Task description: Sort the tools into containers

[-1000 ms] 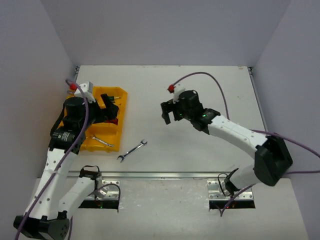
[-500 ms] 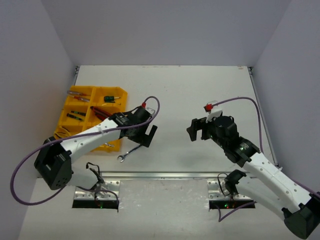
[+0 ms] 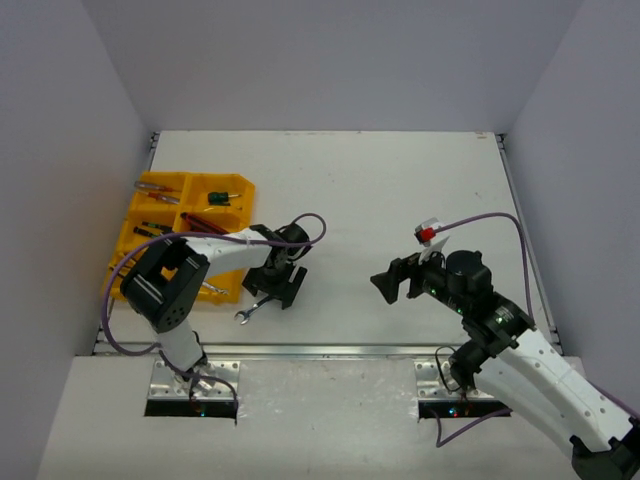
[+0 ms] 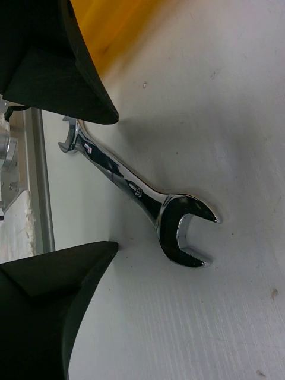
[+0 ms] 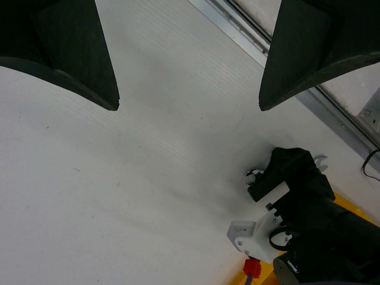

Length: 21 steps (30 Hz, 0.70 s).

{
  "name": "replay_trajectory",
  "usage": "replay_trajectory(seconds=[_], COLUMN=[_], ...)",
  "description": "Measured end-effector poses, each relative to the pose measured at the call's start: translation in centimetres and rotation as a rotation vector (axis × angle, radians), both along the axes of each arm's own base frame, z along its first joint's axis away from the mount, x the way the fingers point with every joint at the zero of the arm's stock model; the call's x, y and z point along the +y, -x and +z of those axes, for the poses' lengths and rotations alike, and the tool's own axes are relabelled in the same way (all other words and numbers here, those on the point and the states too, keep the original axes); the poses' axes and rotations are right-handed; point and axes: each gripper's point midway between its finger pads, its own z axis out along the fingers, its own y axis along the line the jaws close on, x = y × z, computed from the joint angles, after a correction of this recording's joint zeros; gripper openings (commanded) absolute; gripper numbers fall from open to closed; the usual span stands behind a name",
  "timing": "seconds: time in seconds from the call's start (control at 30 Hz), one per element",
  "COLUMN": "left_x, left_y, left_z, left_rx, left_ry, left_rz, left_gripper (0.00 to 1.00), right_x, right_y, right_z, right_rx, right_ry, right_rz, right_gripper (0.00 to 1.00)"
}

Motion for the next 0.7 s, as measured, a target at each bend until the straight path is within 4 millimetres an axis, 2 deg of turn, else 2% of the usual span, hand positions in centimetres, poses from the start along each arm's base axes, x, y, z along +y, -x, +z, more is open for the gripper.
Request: replay_trajectory(seconds=[0.1,0.17,0.23,0.27,0.33,0.53,0.7], left_x=[-0.2,-0.6,-1.0,-1.1,-1.3,-1.7,-1.9], left_y=[0.4,0.7,1.0,1.3,1.7,2.2,1.9], left_z=[-0.4,-0.6,-0.9,-1.0,-1.2,-0.8,-0.6], left_rx=[0.041,0.075,0.114,0.133,0.162,0.158,0.135], left_ry=[0.027,0.046,0.053,0.055,0.048,0.048,0.044], left_rz=[0.011,0.014,0.011,0.012,0.010,-0.008,-0.001], left_gripper=[0.75,0.49,0.32,0.31,0.20,0.01,0.00], right_x=[0.0,0.1,0.1,0.1,0.1,0.1,0.0], right_y=[0.1,0.3,0.4,0.4,0.5,0.6,0.6], right_z=[0.3,0.4,0.5,0.5,0.6,0.8,0.8], right_rx=[-0.011,-0.016,-0.021,-0.023,-0.029,-0.041,-0.044], right_ry=[-0.005,-0.009,-0.012,-0.012,-0.014,-0.018,-0.014], right_rz=[0.009,0.019,0.024,0.025,0.029,0.034,0.034], right_gripper=[0.99,0.99,0.99,0.99,0.99,0.99,0.99])
